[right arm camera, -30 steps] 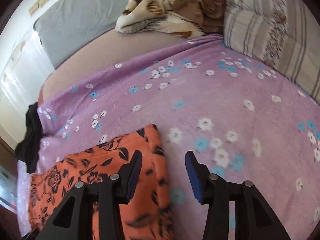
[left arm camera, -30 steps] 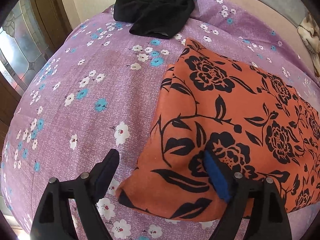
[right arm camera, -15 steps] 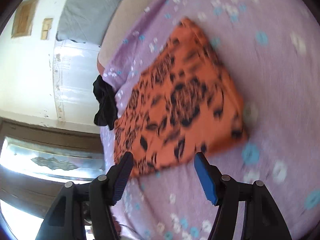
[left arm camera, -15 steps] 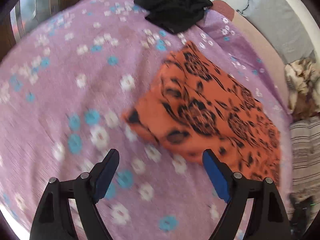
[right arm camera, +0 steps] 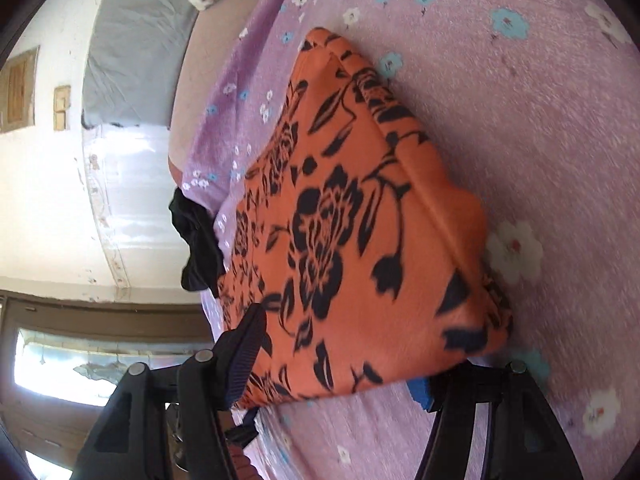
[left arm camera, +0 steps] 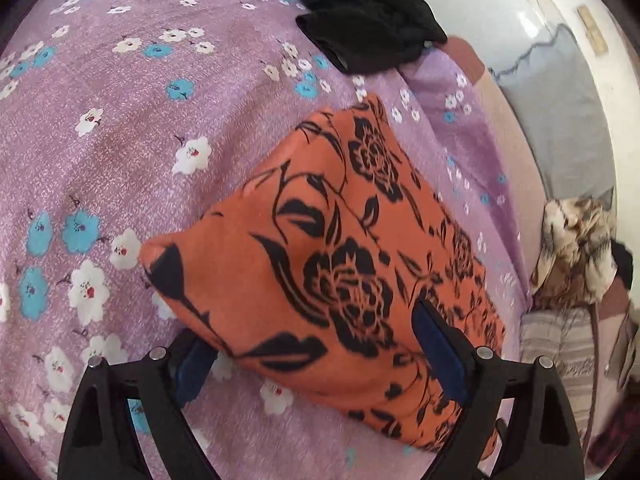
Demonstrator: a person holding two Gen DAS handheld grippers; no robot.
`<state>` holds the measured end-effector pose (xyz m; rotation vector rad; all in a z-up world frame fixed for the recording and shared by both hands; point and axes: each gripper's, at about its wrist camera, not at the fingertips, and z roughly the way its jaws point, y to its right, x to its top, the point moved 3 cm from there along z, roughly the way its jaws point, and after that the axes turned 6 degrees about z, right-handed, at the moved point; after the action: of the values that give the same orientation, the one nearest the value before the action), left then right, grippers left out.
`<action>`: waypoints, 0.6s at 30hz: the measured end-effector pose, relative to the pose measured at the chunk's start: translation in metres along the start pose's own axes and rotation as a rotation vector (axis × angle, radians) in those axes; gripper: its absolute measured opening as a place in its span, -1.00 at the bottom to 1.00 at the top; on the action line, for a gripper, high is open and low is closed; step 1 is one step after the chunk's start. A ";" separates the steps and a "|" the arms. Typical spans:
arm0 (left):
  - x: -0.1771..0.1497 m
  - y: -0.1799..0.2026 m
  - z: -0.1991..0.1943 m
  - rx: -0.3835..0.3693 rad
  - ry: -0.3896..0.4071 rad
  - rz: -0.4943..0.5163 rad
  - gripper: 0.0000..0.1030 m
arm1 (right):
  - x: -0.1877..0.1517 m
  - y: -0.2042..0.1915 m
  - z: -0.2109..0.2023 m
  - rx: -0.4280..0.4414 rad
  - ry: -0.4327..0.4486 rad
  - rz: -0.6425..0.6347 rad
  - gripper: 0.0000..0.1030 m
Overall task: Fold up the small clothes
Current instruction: 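Grasp the folded blouse edge with the left gripper and fold it over again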
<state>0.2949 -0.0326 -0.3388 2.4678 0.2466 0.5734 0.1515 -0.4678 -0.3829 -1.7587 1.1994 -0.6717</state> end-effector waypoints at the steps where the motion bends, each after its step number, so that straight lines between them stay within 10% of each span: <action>1: 0.002 -0.001 0.000 -0.012 0.014 -0.019 0.79 | 0.003 -0.003 0.001 0.008 0.016 -0.010 0.30; 6: 0.004 -0.004 -0.001 -0.019 0.081 -0.021 0.76 | 0.005 -0.014 0.010 -0.019 0.058 -0.129 0.31; 11: 0.004 0.003 0.005 0.153 0.119 0.120 -0.19 | 0.010 -0.007 0.015 -0.032 0.059 -0.136 -0.45; 18: 0.002 0.010 -0.027 0.023 0.125 0.101 -0.56 | -0.017 -0.062 -0.021 -0.038 0.178 -0.434 -0.56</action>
<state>0.2848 -0.0268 -0.3120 2.4809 0.1795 0.7734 0.1557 -0.4506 -0.3181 -2.0485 0.9523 -1.0831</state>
